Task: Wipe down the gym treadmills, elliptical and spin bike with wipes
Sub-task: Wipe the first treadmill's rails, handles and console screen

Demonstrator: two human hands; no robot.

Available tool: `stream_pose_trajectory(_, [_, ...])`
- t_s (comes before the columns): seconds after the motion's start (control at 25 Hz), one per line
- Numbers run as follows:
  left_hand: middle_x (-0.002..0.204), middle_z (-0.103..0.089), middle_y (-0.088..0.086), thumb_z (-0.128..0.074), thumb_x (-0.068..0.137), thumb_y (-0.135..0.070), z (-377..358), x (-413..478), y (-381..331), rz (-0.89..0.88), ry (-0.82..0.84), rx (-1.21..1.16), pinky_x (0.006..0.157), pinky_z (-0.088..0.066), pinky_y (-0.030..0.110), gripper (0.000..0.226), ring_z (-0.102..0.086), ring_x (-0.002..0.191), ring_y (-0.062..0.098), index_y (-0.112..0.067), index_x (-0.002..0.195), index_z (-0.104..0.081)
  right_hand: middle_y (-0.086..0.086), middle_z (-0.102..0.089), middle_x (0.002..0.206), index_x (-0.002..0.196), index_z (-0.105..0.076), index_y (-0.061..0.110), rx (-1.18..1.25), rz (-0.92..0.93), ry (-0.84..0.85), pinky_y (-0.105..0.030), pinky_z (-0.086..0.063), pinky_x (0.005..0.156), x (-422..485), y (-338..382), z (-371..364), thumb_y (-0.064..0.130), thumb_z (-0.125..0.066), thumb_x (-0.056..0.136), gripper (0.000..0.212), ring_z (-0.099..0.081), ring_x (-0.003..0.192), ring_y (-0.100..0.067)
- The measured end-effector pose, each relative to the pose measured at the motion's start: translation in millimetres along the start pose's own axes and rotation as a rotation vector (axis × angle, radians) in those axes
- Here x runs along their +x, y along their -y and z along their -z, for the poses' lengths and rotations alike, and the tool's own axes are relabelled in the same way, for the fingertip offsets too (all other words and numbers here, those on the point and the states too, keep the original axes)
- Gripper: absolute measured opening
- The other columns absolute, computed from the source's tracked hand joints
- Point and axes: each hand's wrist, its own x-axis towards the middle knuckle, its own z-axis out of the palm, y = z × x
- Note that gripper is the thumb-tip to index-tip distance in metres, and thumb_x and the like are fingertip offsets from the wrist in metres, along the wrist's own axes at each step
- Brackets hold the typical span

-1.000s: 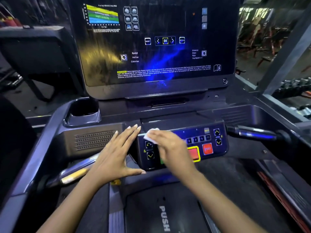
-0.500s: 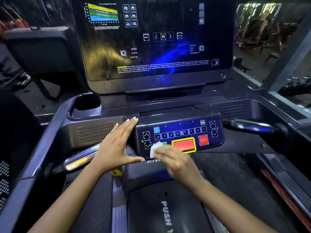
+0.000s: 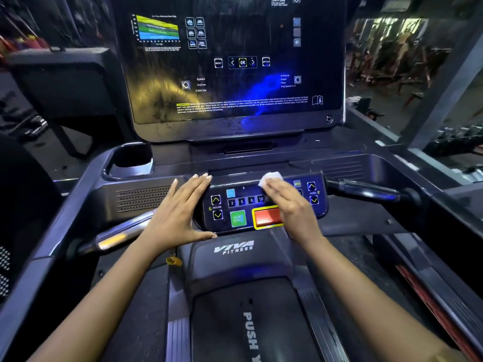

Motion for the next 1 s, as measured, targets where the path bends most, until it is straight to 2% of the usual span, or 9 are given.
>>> stream_pose_trajectory(0.08, [0.155, -0.027, 0.004, -0.051, 0.06, -0.08, -2, 1, -7, -0.003, 0.002, -0.021, 0.116, -0.012, 0.048, 0.119, -0.017, 0.143, 0.017, -0.012, 0.151, -0.017, -0.009, -0.063, 0.12, 0.119, -0.063, 0.006, -0.047, -0.101, -0.011, -0.016, -0.026, 0.106, -10, -20, 8, -0.002, -0.036, 0.079, 0.049, -0.049, 0.115, -0.016])
stream_pose_trajectory(0.2, [0.154, -0.029, 0.006, -0.053, 0.059, -0.08, -10, 4, -13, -0.018, -0.006, -0.032, 0.115, -0.016, 0.05, 0.12, -0.015, 0.144, 0.02, -0.01, 0.15, -0.019, -0.011, -0.062, 0.122, 0.121, -0.062, 0.005, -0.091, -0.203, 0.005, -0.024, -0.035, 0.103, -17, -49, 19, 0.001, -0.035, 0.082, 0.048, -0.057, 0.113, -0.025])
stream_pose_trajectory(0.32, [0.154, -0.03, 0.008, -0.073, 0.056, -0.068, -14, 4, -13, -0.019, -0.024, -0.042, 0.114, -0.019, 0.051, 0.123, -0.015, 0.143, 0.021, -0.007, 0.149, -0.022, -0.014, -0.065, 0.116, 0.115, -0.065, 0.002, -0.121, -0.232, -0.045, -0.026, -0.037, 0.099, -21, -65, 27, -0.004, -0.037, 0.079, 0.046, -0.062, 0.104, -0.029])
stream_pose_trajectory(0.4, [0.153, -0.031, 0.01, -0.081, 0.052, -0.06, -13, 4, -15, -0.013, -0.042, -0.043, 0.115, -0.019, 0.049, 0.124, -0.017, 0.142, 0.021, -0.004, 0.148, -0.026, -0.014, -0.066, 0.114, 0.114, -0.066, 0.002, -0.128, -0.257, -0.09, -0.024, -0.036, 0.098, -31, -65, 30, -0.003, -0.037, 0.079, 0.045, -0.061, 0.104, -0.028])
stream_pose_trajectory(0.6, [0.151, -0.033, 0.01, -0.085, 0.051, -0.054, -14, 5, -15, -0.021, -0.059, -0.07, 0.115, -0.019, 0.049, 0.124, -0.02, 0.141, 0.023, -0.003, 0.148, -0.027, -0.01, -0.068, 0.11, 0.112, -0.067, 0.001, -0.099, -0.407, -0.177, -0.021, -0.038, 0.096, -73, -29, 24, 0.004, -0.035, 0.078, 0.047, -0.059, 0.098, -0.024])
stream_pose_trajectory(0.72, [0.153, -0.031, 0.009, -0.081, 0.054, -0.06, -16, 4, -14, -0.013, -0.043, -0.09, 0.116, -0.016, 0.047, 0.123, -0.02, 0.142, 0.024, -0.005, 0.149, -0.026, -0.01, -0.07, 0.102, 0.107, -0.069, 0.0, -0.08, -0.498, -0.264, -0.02, -0.04, 0.088, -72, -4, 16, 0.009, -0.041, 0.081, 0.039, -0.059, 0.088, -0.023])
stream_pose_trajectory(0.8, [0.153, -0.03, 0.008, -0.066, 0.057, -0.073, -17, 4, -13, -0.007, -0.03, -0.084, 0.116, -0.016, 0.047, 0.121, -0.022, 0.142, 0.026, -0.007, 0.149, -0.024, -0.009, -0.071, 0.1, 0.105, -0.07, 0.001, -0.068, -0.47, -0.248, -0.021, -0.041, 0.085, -71, 15, 11, 0.009, -0.046, 0.083, 0.033, -0.062, 0.083, -0.025])
stream_pose_trajectory(0.92, [0.153, -0.031, 0.008, -0.051, 0.059, -0.077, -19, 5, -12, 0.003, -0.032, -0.086, 0.116, -0.017, 0.046, 0.117, -0.022, 0.143, 0.026, -0.008, 0.149, -0.024, -0.006, -0.071, 0.102, 0.104, -0.071, 0.003, 0.049, -0.384, -0.198, -0.015, -0.04, 0.088, -67, 28, 18, 0.003, -0.052, 0.079, 0.031, -0.064, 0.089, -0.022])
stream_pose_trajectory(1.0, [0.154, -0.029, 0.007, -0.051, 0.059, -0.077, -21, 4, -13, 0.009, -0.038, -0.093, 0.117, -0.016, 0.045, 0.117, -0.021, 0.143, 0.026, -0.009, 0.149, -0.023, -0.007, -0.071, 0.098, 0.099, -0.072, 0.003, 0.071, -0.441, -0.323, -0.015, -0.041, 0.087, -55, 11, 25, -0.002, -0.051, 0.077, 0.031, -0.062, 0.088, -0.018])
